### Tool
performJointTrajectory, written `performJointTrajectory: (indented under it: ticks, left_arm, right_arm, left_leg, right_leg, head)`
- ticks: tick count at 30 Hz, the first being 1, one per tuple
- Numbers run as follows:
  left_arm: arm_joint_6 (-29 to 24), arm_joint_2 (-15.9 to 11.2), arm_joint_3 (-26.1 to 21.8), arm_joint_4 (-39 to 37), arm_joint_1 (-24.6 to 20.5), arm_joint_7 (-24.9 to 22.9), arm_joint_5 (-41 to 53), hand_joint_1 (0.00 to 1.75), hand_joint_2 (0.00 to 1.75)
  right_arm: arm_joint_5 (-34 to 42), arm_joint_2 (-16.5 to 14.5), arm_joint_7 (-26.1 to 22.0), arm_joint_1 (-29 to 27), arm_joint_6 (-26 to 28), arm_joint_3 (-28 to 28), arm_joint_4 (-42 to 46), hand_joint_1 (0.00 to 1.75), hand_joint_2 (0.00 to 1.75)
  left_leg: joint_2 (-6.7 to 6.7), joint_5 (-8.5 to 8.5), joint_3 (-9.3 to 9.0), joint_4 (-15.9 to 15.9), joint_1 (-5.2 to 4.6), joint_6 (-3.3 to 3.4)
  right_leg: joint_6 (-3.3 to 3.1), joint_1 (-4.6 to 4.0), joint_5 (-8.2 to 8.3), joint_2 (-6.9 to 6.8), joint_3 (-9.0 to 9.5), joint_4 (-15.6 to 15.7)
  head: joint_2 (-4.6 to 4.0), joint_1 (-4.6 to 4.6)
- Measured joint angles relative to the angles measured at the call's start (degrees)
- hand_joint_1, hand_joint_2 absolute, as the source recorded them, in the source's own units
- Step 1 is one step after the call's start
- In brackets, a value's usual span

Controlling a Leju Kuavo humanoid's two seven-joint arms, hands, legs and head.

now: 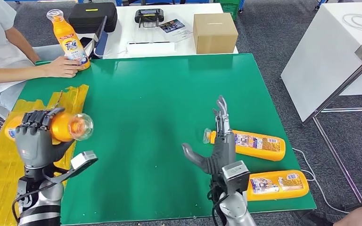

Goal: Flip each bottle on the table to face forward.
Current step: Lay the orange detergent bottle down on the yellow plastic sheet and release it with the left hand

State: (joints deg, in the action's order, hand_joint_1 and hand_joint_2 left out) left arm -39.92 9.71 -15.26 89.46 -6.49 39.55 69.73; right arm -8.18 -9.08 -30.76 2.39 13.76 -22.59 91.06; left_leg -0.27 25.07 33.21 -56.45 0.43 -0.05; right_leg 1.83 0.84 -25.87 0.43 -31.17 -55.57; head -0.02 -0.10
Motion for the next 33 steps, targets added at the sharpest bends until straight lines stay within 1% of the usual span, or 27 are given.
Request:
performJointTrajectory:
  ticks: [4,7,11,16,23,27,29,33]
  left_arm:
    - [-0.01,-1.25,-1.17,1.15,4.23,0.33,3.50,1.75,1.75]
    - [-0.01,-2.24,-1.54,1.38,6.05,0.34,4.98,1.75,1.75]
    - [-0.01,-3.64,-1.65,0.39,7.56,0.38,7.45,1.75,1.75]
    - [-0.01,-4.97,-2.22,-1.84,7.86,-0.09,11.16,1.75,1.75]
    - [-0.01,-7.57,-2.20,-8.52,5.46,-6.27,14.45,1.75,1.75]
    - [-0.01,-9.44,-0.88,-14.62,1.86,-13.66,16.81,1.75,1.75]
    - [-0.01,-10.69,0.04,-18.16,-0.47,-16.36,17.04,1.75,1.75]
    - [-0.01,-12.23,1.19,-22.80,-3.24,-17.61,17.14,1.75,1.75]
  right_arm:
    - [1.84,1.94,-0.56,-0.69,-0.72,1.81,1.89,0.00,1.75]
    - [2.85,2.86,-0.67,-0.77,-1.22,2.74,2.64,0.00,1.75]
    - [5.19,3.68,-0.52,-0.76,-1.95,4.37,3.02,0.00,1.75]
    - [6.53,4.31,-0.50,-0.68,-3.28,5.91,3.08,0.00,1.75]
    - [6.16,4.35,-0.50,-0.16,-4.60,6.19,2.83,0.00,1.75]
    - [5.83,4.29,-0.48,0.65,-5.11,5.98,2.21,0.00,1.75]
    - [5.60,4.21,-0.39,1.08,-5.47,5.65,1.77,0.00,1.75]
    - [5.38,4.10,-0.32,1.54,-5.73,5.09,1.06,0.00,1.75]
  left_leg:
    - [0.01,0.01,0.02,0.00,0.03,-0.01]
    - [0.00,0.01,0.03,0.01,0.04,-0.01]
    - [0.00,0.00,0.03,0.01,0.04,-0.01]
    - [0.00,0.00,0.02,0.01,0.03,-0.01]
    - [-0.04,0.00,0.02,0.01,0.05,-0.01]
    - [-0.04,-0.02,0.01,0.01,0.05,-0.01]
    - [-0.04,-0.04,0.00,0.01,0.05,-0.01]
    - [-0.04,-0.05,0.00,0.01,0.05,0.00]
  right_leg:
    - [-0.01,-0.02,-0.02,0.00,-0.06,0.00]
    - [-0.02,-0.03,-0.02,0.00,-0.05,0.00]
    - [-0.02,-0.03,-0.02,-0.01,-0.03,0.00]
    - [-0.02,-0.02,-0.02,-0.01,-0.01,0.00]
    - [-0.02,-0.04,-0.02,-0.03,-0.03,0.00]
    - [-0.02,-0.04,-0.02,-0.03,-0.01,-0.01]
    - [-0.02,-0.04,-0.01,-0.04,0.02,-0.01]
    - [-0.02,-0.03,-0.01,-0.03,0.03,-0.02]
  head:
    - [0.00,0.01]
    - [0.00,0.01]
    - [0.00,0.01]
    - [0.00,0.01]
    - [0.00,0.01]
    - [0.00,0.02]
    - [0.00,0.01]
    - [0.00,0.01]
